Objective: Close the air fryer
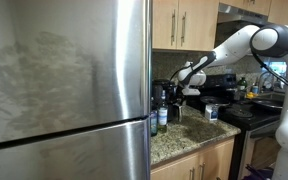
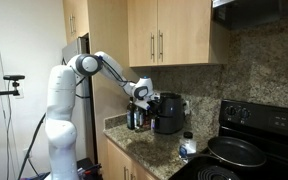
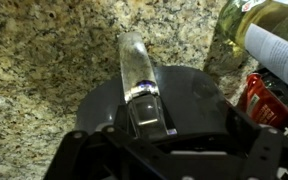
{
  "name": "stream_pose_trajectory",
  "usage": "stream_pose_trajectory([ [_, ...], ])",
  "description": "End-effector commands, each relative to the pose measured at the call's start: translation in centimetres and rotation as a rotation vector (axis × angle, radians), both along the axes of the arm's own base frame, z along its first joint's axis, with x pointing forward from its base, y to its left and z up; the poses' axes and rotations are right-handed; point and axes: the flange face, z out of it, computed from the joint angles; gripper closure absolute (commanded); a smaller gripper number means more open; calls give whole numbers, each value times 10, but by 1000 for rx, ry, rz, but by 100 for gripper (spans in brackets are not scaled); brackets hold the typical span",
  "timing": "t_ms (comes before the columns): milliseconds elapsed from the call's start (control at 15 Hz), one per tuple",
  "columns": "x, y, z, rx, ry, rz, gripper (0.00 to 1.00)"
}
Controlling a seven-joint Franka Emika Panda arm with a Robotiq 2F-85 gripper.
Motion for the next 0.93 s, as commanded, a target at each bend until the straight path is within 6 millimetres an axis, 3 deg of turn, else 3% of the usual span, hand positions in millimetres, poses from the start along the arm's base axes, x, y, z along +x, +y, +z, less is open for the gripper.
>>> stream_pose_trajectory([
  [0, 29, -1, -44, 18, -15, -4, 0],
  [533, 30, -13, -77, -6, -321, 116, 0],
  [867, 25, -8, -74, -18, -462, 178, 0],
])
